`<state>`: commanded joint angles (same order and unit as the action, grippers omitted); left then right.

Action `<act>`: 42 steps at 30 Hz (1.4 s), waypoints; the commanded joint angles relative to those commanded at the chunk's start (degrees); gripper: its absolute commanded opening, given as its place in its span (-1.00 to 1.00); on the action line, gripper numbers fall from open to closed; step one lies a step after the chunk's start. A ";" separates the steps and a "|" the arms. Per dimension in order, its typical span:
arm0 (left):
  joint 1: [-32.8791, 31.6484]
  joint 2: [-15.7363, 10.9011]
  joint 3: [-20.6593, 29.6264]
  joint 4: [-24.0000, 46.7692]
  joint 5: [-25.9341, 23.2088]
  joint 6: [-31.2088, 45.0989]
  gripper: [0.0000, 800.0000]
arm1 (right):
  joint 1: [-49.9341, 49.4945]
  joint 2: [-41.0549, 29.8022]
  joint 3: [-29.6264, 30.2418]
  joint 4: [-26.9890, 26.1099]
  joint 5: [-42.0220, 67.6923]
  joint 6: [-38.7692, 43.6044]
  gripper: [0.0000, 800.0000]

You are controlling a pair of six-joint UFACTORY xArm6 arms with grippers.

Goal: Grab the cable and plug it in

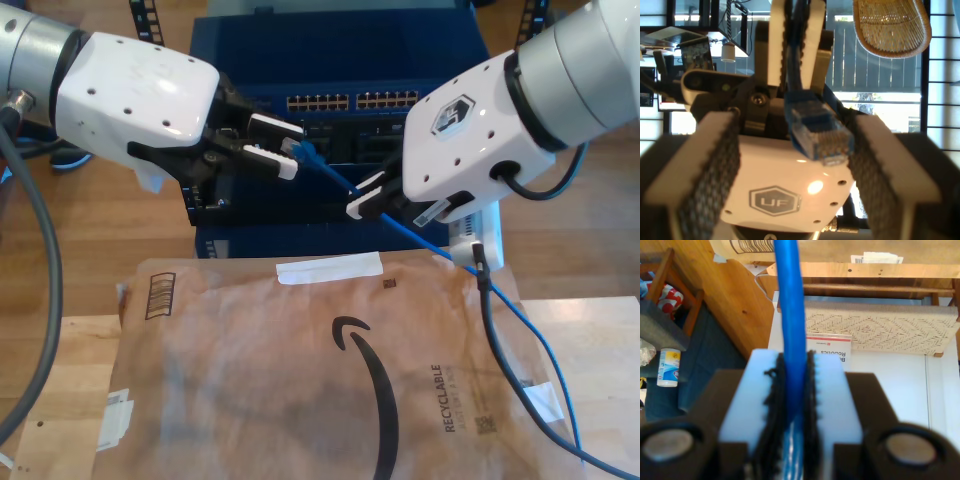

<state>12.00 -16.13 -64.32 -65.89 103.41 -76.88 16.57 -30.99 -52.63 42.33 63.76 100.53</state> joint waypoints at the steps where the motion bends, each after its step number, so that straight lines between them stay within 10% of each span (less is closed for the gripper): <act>1: 0.00 -0.18 0.53 0.00 0.00 0.09 -0.25 | 0.00 0.00 0.00 0.00 0.00 0.00 -1.00; 42: 1.85 -0.79 1.67 -0.88 -0.62 0.09 -0.47 | 0.00 0.18 0.18 0.00 0.70 0.00 -1.00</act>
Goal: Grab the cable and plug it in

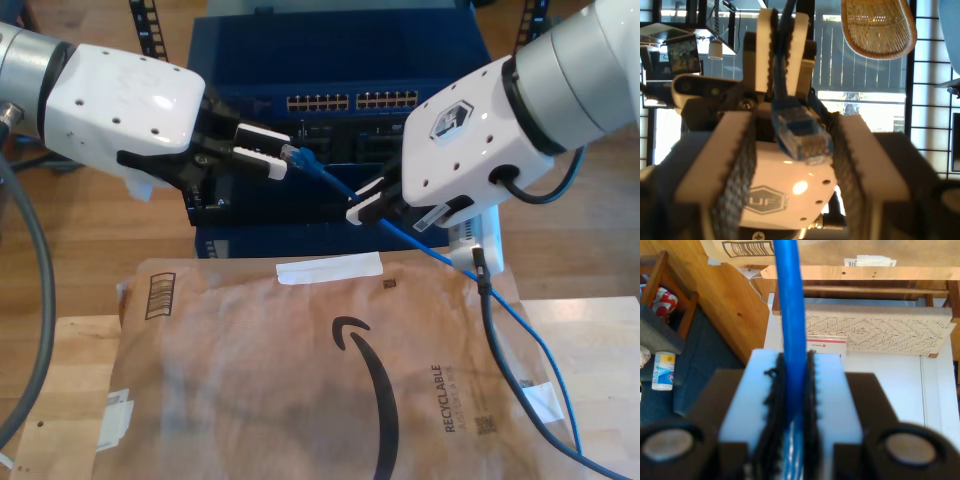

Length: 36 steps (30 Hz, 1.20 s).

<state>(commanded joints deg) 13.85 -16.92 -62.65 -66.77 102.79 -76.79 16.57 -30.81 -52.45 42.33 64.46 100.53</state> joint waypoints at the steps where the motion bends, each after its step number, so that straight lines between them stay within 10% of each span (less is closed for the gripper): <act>1: 0.00 0.00 -0.09 -0.09 0.00 0.00 -0.47 | 0.00 0.09 0.00 0.00 0.00 0.00 -1.00; 29: 0.09 0.00 0.53 -0.09 -0.44 -0.09 -0.99 | 0.00 0.18 0.00 0.09 0.00 0.00 -0.99; 31: 0.09 0.00 0.70 -0.09 -0.44 -0.09 -0.99 | 0.00 0.18 0.00 0.09 0.00 0.00 -0.79; 33: 0.09 0.00 0.79 -0.18 -0.44 -0.09 -0.99 | 0.09 0.26 0.00 0.09 0.00 -0.18 0.03; 36: 0.09 0.00 1.49 -0.18 -0.88 -0.44 -0.99 | 0.09 0.26 0.00 0.09 -0.09 -0.44 0.18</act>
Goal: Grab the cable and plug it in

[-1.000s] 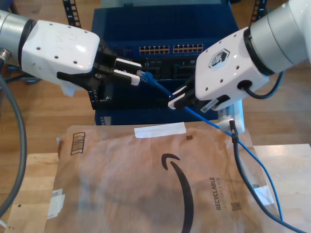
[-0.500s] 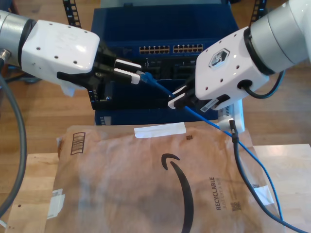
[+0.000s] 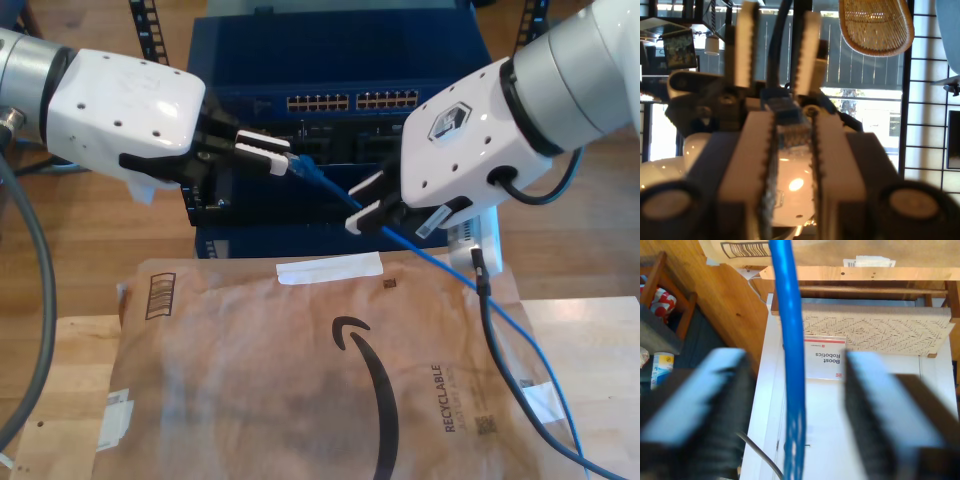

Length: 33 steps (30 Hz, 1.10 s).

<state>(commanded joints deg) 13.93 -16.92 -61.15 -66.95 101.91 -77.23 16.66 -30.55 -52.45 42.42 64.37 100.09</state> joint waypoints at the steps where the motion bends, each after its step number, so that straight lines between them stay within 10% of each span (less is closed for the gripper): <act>1: 0.00 0.00 0.00 0.00 0.00 -0.18 -0.99 | 0.00 0.00 0.00 0.00 0.00 -0.44 0.23; 18: 5.36 5.10 -0.88 -3.34 2.11 -8.09 -1.00 | 0.44 -9.14 2.99 -0.18 -10.11 -11.60 0.62; 33: 6.68 12.92 -3.87 -8.62 14.24 -16.62 -1.00 | 13.80 -11.96 10.37 -0.70 -32.88 -17.14 0.66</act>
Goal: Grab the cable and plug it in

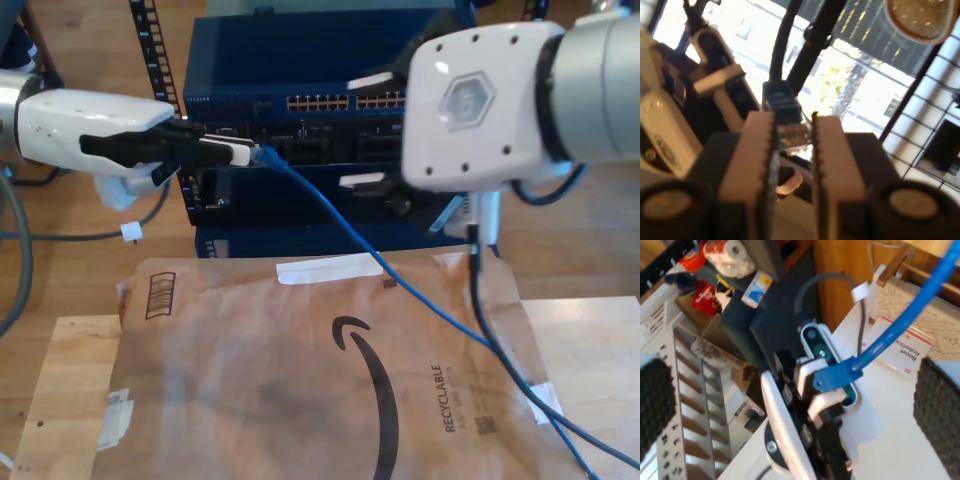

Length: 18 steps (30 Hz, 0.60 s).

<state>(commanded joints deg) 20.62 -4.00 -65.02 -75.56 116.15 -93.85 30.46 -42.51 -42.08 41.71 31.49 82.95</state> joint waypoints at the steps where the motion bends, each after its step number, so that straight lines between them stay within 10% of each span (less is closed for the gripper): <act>1: 0.62 0.09 -0.09 -0.44 0.44 0.00 -1.00 | 1.23 0.00 0.62 0.00 -1.76 -0.35 0.66; 18: 0.97 0.35 0.09 -0.62 3.78 -0.18 -1.00 | 11.52 -0.09 7.65 -2.20 -19.16 -0.53 0.63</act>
<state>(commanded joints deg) 21.58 -3.65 -64.93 -76.18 119.93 -94.02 41.98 -42.59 -34.43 39.52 12.33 82.42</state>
